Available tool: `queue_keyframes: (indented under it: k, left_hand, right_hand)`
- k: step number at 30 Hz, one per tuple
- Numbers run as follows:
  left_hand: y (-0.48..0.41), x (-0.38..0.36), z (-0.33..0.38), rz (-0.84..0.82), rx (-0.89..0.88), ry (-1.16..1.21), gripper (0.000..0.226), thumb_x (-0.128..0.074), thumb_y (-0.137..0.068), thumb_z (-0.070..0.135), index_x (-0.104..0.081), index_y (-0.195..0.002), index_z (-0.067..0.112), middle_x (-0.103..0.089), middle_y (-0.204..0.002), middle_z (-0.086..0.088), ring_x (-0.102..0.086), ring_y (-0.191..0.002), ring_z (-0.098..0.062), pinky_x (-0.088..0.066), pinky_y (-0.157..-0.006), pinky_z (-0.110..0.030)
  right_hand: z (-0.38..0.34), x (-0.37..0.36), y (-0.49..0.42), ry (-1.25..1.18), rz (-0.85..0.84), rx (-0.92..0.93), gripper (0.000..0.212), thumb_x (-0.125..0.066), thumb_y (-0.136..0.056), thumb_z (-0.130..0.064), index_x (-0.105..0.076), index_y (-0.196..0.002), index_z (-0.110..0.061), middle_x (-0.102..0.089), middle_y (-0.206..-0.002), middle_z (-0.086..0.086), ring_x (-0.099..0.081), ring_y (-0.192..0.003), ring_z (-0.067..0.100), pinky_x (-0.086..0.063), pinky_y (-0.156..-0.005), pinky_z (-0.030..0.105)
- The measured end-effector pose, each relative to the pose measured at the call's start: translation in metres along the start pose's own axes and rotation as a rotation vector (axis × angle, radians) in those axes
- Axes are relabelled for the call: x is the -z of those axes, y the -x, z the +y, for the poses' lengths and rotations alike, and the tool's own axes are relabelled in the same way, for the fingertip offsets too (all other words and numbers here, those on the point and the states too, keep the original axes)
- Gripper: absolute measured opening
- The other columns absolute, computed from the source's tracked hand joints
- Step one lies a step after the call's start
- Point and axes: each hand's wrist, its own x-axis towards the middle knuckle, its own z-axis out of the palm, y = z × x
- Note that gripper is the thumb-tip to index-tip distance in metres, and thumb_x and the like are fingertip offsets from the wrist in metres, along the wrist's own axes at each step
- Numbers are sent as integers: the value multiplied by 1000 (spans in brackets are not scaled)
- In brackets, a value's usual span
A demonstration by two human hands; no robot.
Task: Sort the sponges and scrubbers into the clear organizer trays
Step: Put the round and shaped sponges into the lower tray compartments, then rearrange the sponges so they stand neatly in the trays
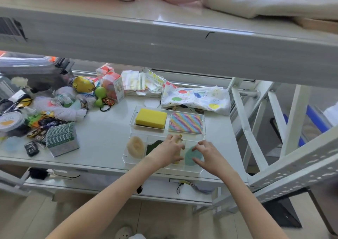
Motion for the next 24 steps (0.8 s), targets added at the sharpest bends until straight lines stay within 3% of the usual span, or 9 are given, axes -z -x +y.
queue_keyframes:
  k: [4,7,9,15,19,24]
  left_hand:
    - [7,33,-24,102,29,264,35,-60,-89,31,-55,-122,18,-43,-140,-7,-39,-131,-21,-38,-111,-42]
    - [9,56,-55,244,96,261,29,-60,-90,27,-58,-117,16,-52,-126,-7,-52,-114,-22,-47,-99,-41]
    - [8,65,-80,290,177,182,31,-60,-90,27,-57,-118,15,-52,-125,-10,-50,-116,-27,-46,-98,-42]
    - [-3,67,-133,76,431,-88,54,-51,-91,46,-36,-138,22,-48,-131,-17,-43,-121,-35,-39,-97,-46]
    - [-8,58,-137,45,439,-186,56,-47,-92,47,-30,-141,26,-52,-131,-12,-39,-121,-32,-36,-91,-43]
    - [-9,56,-140,94,398,-117,53,-50,-91,44,-33,-138,27,-53,-128,-14,-38,-120,-33,-33,-91,-44]
  right_hand:
    - [-12,21,-16,-35,103,8,29,-61,-88,-29,-57,-115,-18,-52,-125,5,-45,-118,20,-41,-101,35]
    - [-28,37,-37,-60,153,38,28,-60,-89,-27,-57,-114,-16,-54,-123,7,-46,-118,22,-42,-100,36]
    - [-42,43,-54,-88,174,51,27,-60,-89,-27,-57,-114,-16,-55,-122,8,-48,-117,23,-43,-99,37]
    - [-81,38,-115,-117,10,43,44,-63,-88,-27,-46,-127,-19,-44,-135,12,-48,-120,27,-44,-97,41]
    - [-98,24,-144,-20,-107,34,56,-66,-85,-31,-40,-132,-19,-38,-140,13,-37,-128,30,-39,-102,44]
    - [-105,20,-159,61,-126,12,54,-70,-79,-28,-41,-123,-18,-43,-134,14,-38,-121,32,-40,-95,44]
